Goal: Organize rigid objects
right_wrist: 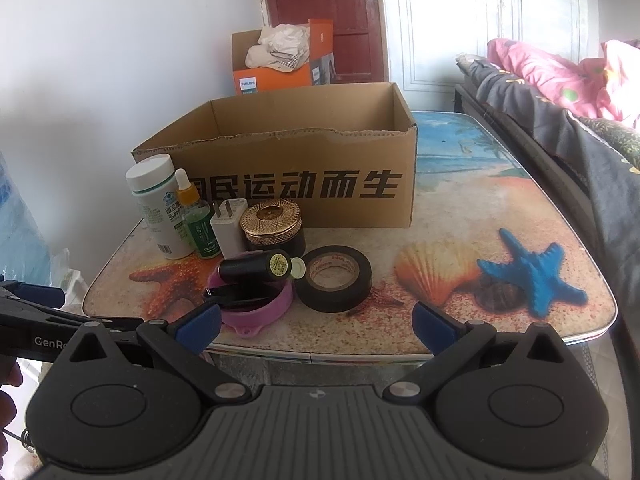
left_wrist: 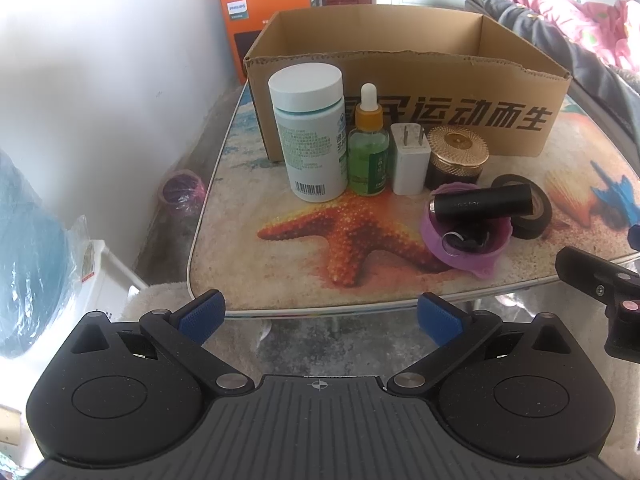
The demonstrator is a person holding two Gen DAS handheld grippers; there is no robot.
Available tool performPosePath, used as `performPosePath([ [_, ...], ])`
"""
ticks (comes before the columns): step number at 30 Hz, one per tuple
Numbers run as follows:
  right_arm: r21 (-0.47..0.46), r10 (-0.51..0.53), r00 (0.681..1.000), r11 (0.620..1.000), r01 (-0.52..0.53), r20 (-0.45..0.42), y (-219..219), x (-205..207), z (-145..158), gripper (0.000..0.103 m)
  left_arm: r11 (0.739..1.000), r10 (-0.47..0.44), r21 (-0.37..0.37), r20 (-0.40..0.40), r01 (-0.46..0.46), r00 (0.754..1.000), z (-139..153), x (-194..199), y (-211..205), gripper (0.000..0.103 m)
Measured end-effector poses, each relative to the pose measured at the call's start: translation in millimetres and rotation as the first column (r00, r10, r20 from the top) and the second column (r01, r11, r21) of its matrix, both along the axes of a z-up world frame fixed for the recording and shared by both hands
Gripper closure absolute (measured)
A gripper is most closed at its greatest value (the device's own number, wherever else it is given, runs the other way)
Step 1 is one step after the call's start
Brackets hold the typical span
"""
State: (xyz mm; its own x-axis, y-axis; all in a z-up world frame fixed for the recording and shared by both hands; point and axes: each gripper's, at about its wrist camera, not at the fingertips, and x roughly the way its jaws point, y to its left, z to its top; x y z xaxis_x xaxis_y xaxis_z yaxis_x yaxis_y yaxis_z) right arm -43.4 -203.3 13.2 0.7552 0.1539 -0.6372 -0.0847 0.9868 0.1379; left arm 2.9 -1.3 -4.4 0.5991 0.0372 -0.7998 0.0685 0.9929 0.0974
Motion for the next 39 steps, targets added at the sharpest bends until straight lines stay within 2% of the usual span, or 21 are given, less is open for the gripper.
performPosePath([
  [32,0.009,0.002,1.0,1.0,-0.002,-0.006,-4.1,6.8,-4.9,0.0,1.0,-0.013,0.011,-0.028,0.014,1.0,-9.2,8.3,-8.7,0.0],
  [35,0.017,-0.005,1.0,1.0,0.005,0.005,-8.2,8.6,-4.4,0.0,0.999,-0.028,0.019,-0.014,0.028,1.0,-8.1,8.6,-11.3,0.0],
  [39,0.03,-0.026,0.999,0.999,0.025,0.041,-18.0,11.8,0.6,0.0,0.998,-0.068,0.02,0.048,0.067,0.997,-1.1,4.8,-14.9,0.0],
])
